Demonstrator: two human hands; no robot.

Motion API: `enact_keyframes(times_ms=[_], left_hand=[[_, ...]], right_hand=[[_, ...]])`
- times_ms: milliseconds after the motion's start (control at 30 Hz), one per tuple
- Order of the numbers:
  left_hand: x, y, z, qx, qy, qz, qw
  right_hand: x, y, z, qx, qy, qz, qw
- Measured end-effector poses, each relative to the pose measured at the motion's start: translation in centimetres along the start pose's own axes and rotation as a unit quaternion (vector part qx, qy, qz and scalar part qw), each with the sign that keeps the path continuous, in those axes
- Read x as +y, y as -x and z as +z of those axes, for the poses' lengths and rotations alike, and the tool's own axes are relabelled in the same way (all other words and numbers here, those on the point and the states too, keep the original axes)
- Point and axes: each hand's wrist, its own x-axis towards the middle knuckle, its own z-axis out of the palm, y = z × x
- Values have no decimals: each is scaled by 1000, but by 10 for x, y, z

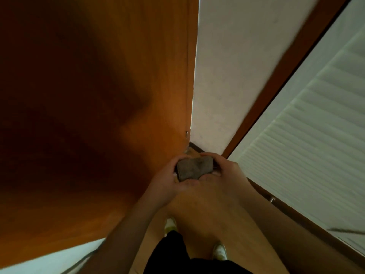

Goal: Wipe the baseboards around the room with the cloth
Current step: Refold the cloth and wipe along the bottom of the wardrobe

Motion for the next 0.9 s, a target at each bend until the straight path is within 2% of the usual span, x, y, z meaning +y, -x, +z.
enact_keyframes(times_ms=[67,200,333,400,467,567,800,900], left_hand=[[-5,-24,-15,-43,-9,18,999],[-6,-70,-29,-108,-51,68,991],[-1,-104,-17,-86,-52,98,990],[-1,-120,-9,-61,-35,89,994],[-3,-137,0,-26,-49,85,995],[-5,-161,19,45,-97,82,991],[-25,-210,60,147,-99,54,983],[-43,-226,68,148,-79,46,985]], right_hand=[[-7,-15,0,7,49,-17,999],[-3,-36,-7,11,45,-15,999],[23,-39,-40,39,93,-2,995],[41,-48,-69,103,142,8,985],[62,-66,-100,182,216,-22,959],[93,-109,-140,242,354,-77,900],[105,-205,-177,297,536,-149,776],[109,-228,-160,309,547,-149,764]])
